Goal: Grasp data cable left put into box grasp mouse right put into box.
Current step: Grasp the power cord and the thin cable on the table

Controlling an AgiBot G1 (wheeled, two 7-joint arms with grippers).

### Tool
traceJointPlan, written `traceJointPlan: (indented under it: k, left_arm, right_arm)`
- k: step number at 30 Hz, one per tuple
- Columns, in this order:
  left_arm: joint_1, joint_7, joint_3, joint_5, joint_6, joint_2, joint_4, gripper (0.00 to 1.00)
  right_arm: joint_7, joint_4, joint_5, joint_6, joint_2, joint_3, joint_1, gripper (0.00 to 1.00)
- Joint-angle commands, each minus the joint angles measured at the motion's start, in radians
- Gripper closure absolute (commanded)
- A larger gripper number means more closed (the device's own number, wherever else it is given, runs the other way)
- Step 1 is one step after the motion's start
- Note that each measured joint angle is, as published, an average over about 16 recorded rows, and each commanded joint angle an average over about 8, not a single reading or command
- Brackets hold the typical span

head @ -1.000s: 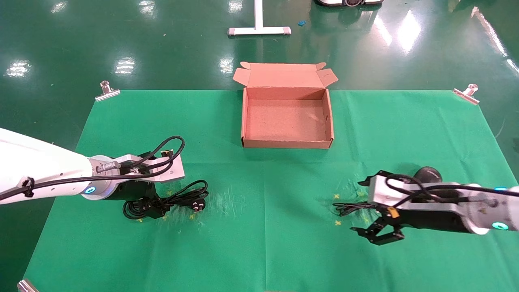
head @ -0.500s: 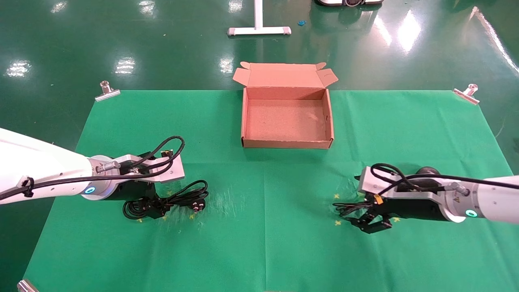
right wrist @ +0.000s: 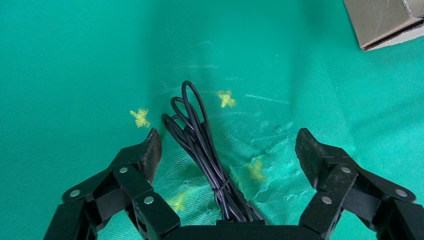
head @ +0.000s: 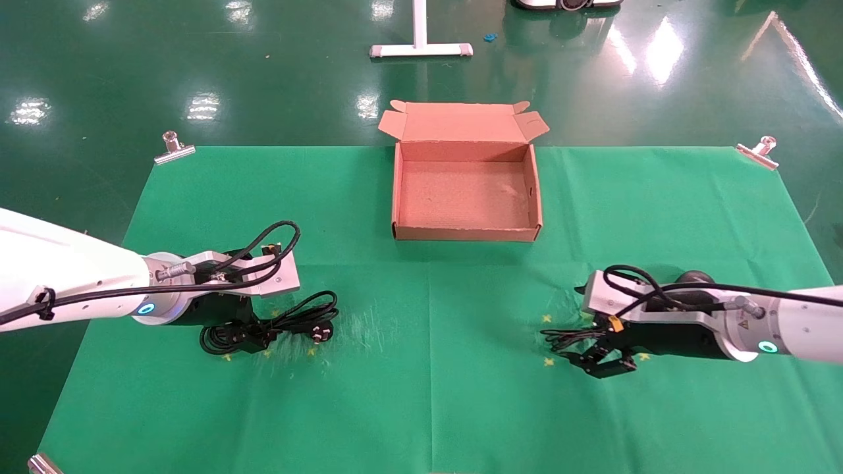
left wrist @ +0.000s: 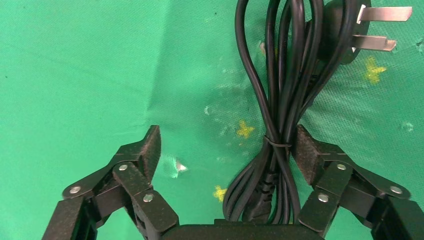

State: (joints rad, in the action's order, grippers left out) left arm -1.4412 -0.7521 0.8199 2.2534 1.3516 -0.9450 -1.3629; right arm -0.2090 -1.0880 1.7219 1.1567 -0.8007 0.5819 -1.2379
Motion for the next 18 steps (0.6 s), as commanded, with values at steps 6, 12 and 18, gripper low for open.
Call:
traceJointPlan:
  k: [6, 12, 18]
  left_arm:
    - [0.0, 0.0, 0.0, 0.0, 0.0, 0.0, 0.0, 1.0]
    - [0.0, 0.0, -0.001, -0.001, 0.0, 0.0, 0.0, 1.0]
    - [0.0, 0.0, -0.001, -0.001, 0.0, 0.0, 0.0, 1.0]
  right_arm:
    - [0.0, -0.004, -0.002, 0.001, 0.002, -0.001, 0.002, 1.0]
    - [0.0, -0.005, -0.003, 0.001, 0.003, -0.001, 0.003, 1.0]
    - [0.0, -0.006, -0.004, 0.002, 0.003, -0.002, 0.003, 1.0]
